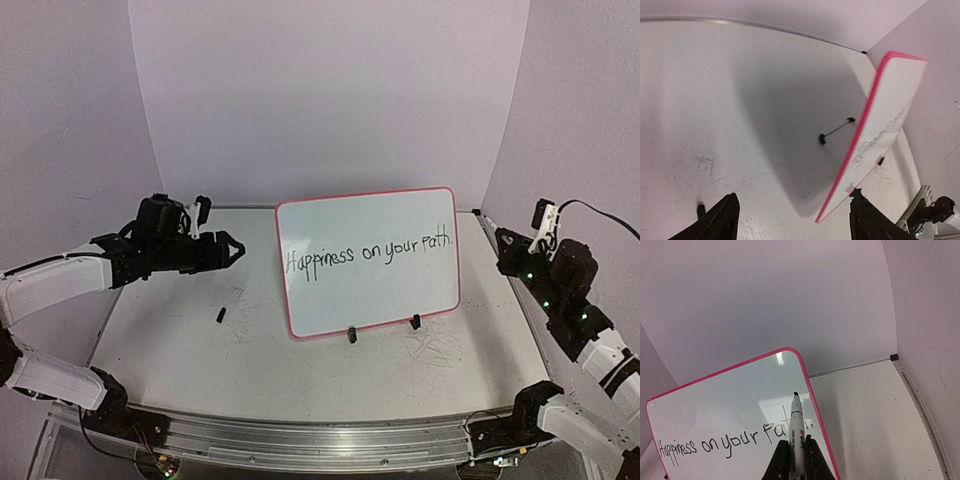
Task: Write a sentence on the whiteboard
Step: Pick up the pen cap from the center of the board.
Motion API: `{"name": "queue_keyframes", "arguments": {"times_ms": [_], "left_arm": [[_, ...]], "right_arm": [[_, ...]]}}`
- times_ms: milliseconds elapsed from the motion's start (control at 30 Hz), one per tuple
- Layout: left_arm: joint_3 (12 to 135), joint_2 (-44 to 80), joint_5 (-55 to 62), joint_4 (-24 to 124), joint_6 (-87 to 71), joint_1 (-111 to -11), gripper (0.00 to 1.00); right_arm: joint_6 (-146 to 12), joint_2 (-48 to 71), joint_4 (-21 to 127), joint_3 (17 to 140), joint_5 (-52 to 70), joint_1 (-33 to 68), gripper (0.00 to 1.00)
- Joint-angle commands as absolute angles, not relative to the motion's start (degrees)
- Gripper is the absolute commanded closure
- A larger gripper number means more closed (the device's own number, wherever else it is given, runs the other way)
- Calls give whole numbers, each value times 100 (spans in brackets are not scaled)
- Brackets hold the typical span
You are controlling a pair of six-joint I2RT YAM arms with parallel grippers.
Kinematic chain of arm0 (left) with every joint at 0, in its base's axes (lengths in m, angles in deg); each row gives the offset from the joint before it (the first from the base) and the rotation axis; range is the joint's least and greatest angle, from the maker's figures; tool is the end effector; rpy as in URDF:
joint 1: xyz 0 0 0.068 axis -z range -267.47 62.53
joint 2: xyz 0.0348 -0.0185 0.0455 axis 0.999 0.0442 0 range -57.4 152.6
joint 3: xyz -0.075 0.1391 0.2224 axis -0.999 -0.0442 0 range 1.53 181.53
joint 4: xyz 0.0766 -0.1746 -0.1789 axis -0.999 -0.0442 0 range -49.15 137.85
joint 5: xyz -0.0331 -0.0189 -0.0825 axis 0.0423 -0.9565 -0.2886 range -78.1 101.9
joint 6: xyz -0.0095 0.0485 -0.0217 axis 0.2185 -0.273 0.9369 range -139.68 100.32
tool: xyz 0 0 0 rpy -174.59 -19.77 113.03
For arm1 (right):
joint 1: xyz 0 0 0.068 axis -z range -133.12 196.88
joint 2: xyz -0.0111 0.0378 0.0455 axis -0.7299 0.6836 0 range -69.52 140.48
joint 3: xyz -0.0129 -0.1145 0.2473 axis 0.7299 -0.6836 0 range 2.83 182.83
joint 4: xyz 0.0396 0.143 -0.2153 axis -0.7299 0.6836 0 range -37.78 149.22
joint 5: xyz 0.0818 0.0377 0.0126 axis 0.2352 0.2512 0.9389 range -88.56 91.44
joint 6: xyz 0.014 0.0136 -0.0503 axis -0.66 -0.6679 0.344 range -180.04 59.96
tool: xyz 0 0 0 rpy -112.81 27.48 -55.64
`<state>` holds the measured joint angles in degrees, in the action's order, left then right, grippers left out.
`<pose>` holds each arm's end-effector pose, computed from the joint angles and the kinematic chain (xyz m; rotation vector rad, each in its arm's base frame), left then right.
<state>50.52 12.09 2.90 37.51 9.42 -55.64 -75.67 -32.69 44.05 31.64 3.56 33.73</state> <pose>0.2279 -0.1479 0.2752 0.1509 2.2009 -0.7838 0.1645 0.0398 0.2972 0.0050 1.5838 0.4229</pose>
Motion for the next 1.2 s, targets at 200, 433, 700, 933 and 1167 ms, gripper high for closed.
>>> {"name": "queue_keyframes", "arguments": {"times_ms": [200,433,700,933,1167], "left_arm": [[5285,2623,956,2343,1087,-5678,37],[5688,3761,1217,2324,804,-5811,45],[5486,4085,1424,2299,749,-5742,65],[5238,4100,1596,2286,709,-5608,79],[5067,3366,1938,2261,802,-5600,94]], "right_arm": [[-7141,-2363,4827,3849,1501,3401,100],[-7074,-2618,4818,3806,2211,3386,100],[-7075,-2708,4853,3780,2421,3333,100],[-7032,-2481,4944,4017,2317,3242,100],[-6989,-2406,5271,4381,2083,3099,100]]}}
